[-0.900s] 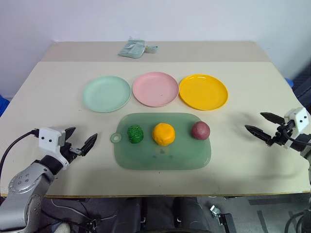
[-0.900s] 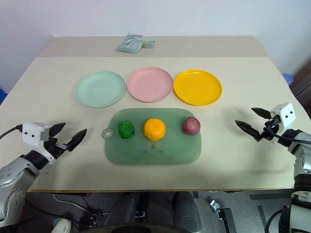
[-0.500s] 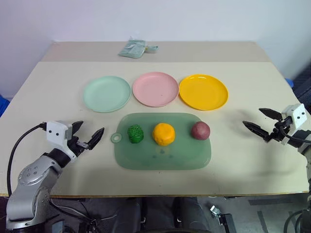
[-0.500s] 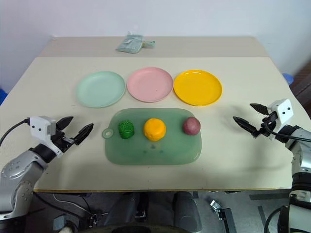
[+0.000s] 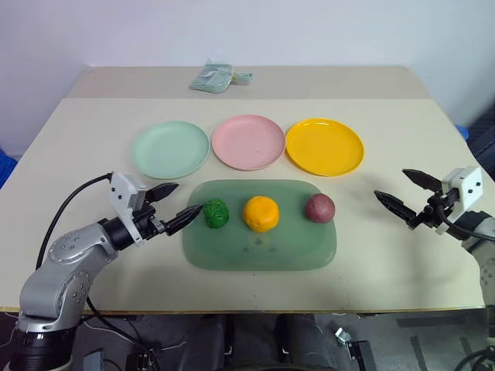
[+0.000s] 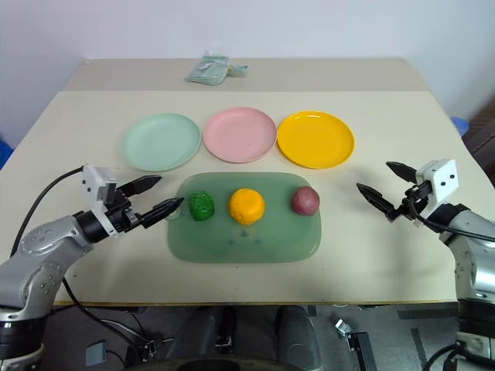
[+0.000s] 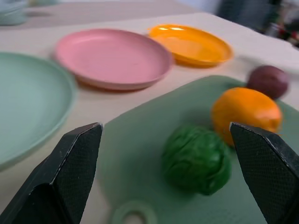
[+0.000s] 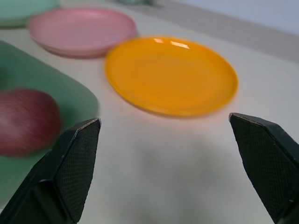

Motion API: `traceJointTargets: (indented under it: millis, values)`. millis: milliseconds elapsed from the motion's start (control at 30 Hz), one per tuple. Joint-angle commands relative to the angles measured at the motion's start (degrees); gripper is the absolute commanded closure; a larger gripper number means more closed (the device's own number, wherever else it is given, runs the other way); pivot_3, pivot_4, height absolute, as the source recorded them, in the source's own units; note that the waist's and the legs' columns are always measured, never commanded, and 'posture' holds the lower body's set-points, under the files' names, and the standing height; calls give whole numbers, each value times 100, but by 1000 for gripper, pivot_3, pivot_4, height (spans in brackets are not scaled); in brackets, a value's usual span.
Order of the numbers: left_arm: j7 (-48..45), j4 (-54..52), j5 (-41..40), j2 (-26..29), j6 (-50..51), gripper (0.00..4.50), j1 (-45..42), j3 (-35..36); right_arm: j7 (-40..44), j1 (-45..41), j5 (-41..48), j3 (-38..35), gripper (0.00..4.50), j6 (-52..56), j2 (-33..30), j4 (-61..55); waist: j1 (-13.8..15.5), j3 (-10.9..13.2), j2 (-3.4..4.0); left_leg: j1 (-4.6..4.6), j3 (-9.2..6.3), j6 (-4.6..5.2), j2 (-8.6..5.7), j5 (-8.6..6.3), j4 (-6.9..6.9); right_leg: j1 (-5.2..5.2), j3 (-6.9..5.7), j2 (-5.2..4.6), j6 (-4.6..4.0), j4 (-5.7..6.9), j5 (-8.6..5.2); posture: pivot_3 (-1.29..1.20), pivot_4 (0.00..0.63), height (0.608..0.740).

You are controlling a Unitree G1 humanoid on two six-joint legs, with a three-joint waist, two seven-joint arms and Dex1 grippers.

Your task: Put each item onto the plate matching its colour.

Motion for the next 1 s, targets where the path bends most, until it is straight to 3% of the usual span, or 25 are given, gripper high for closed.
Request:
traceJointTargets:
  millis: [33, 200, 367, 433, 567, 733, 867, 1000]
  values:
    - [-660, 210, 101, 135, -196, 46, -384, -437, 76, 541, 659, -402, 0, 706, -222, -1309, 41, 0, 1, -1, 1, 1, 0, 0, 0, 0, 0, 0, 0, -1, 0, 0, 150, 740]
    - [-1014, 967, 770, 125, -626, 46, -1013, -1084, 99, 1378, 866, -546, 0, 1105, -213, -2203, 120, 0, -1, 3, 0, 4, -1, -2, 3, 7, 0, 1, 1, -2, 0, 0, 150, 740]
    - [-991, 1651, 1428, 21, -969, 46, -1421, -1521, -9, 1538, 768, -499, 0, 1089, -106, -2289, 105, 1, -2, 4, 0, 8, -3, -3, 3, 7, 0, 5, 1, -2, 0, 0, 150, 740]
    - [-1000, 1823, 1481, -113, -1024, 588, -1558, -1596, -66, 1479, 710, -432, 0, 1048, -61, -2210, 106, 1, -2, 4, 0, 8, -2, -3, 2, 6, 0, 9, 0, 0, 0, 0, 150, 740]
    - [-1066, 1671, 1383, -196, -897, 2189, -1549, -1536, -95, 1394, 619, -368, 0, 992, -34, -2103, 105, 1, -3, 3, 1, 10, -3, -3, 4, 6, 0, 8, 2, 0, 1, 0, 150, 740]
    - [-806, 1518, 1455, -112, -851, 2270, -1429, -1271, -194, 1226, 611, -257, 0, 1088, -48, -2194, 104, 1, -3, 3, 1, 10, -3, -3, 5, 7, 0, 8, 2, 1, 1, 0, 150, 740]
    - [100, 1786, 1246, -435, -859, 2270, -1736, -469, -245, 1073, 676, -218, 0, 1189, -88, -2271, 117, 2, -4, 3, -2, 10, -1, -3, 5, 6, 0, 4, 2, 1, 0, 0, 150, 740]
    - [2212, 2932, 2115, -752, -567, 2270, -2768, -58, -288, 854, 699, -80, 0, 1270, -80, -2319, 155, 4, -16, 2, -8, 11, -7, -2, 15, 12, -4, 9, 4, 7, 2, 0, 150, 740]
